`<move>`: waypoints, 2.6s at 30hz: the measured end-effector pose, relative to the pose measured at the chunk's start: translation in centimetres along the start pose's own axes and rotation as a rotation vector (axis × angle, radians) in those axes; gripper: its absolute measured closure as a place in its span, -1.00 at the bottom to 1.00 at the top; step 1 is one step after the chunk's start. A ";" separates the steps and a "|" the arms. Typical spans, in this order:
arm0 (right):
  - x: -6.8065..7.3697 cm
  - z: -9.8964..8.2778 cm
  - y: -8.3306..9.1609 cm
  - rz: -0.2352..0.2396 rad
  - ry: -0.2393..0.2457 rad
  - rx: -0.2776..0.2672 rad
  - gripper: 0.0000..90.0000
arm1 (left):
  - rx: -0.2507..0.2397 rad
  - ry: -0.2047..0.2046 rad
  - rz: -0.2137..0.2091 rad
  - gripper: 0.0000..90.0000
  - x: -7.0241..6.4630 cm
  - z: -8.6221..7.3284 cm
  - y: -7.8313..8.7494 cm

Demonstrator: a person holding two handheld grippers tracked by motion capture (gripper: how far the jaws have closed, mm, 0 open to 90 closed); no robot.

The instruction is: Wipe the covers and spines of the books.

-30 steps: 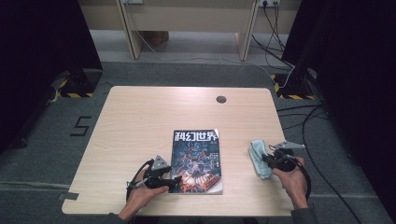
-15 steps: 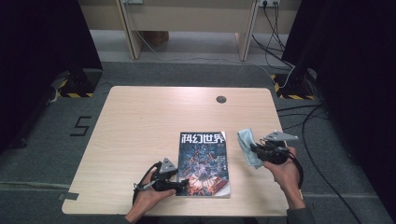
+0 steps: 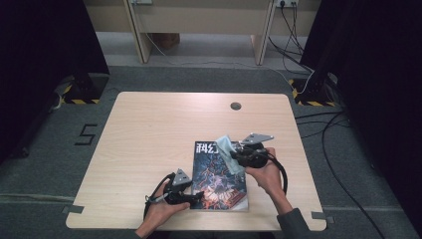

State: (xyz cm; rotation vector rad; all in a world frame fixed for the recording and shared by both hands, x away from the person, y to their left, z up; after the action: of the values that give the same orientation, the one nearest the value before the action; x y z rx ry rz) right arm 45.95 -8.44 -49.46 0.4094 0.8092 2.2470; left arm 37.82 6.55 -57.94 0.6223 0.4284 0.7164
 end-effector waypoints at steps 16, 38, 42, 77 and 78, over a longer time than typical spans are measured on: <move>-2.6 -3.6 -6.5 -0.095 -0.009 0.157 0.84 | -0.002 -0.001 -0.002 -0.21 0.0 0.0 0.0; -8.8 -3.0 -6.6 -0.278 -0.057 0.149 0.83 | -0.003 -0.001 -0.004 -0.20 0.0 -0.1 0.1; -8.8 -2.8 -6.8 -0.297 -0.048 0.163 0.85 | -0.004 -0.001 -0.004 -0.20 0.0 -0.1 0.1; -7.0 -1.6 -8.4 -0.264 -0.030 0.163 0.84 | -0.007 -0.014 -0.020 -0.20 0.0 -0.2 0.1; -7.0 -1.6 -8.4 -0.264 -0.030 0.163 0.84 | -0.007 -0.014 -0.020 -0.20 0.0 -0.2 0.1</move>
State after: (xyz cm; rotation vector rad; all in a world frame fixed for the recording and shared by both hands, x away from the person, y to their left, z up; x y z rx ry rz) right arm 54.39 -9.42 -56.59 0.3863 0.9745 1.9345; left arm 37.70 6.70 -57.99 0.6152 0.4189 0.6941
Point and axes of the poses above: each handheld gripper's, and its own axes: y roughly backward along the jaws, z roughly out of its top, x roughly to its left, the point moved 10 cm from there along -y, roughly forward along the jaws
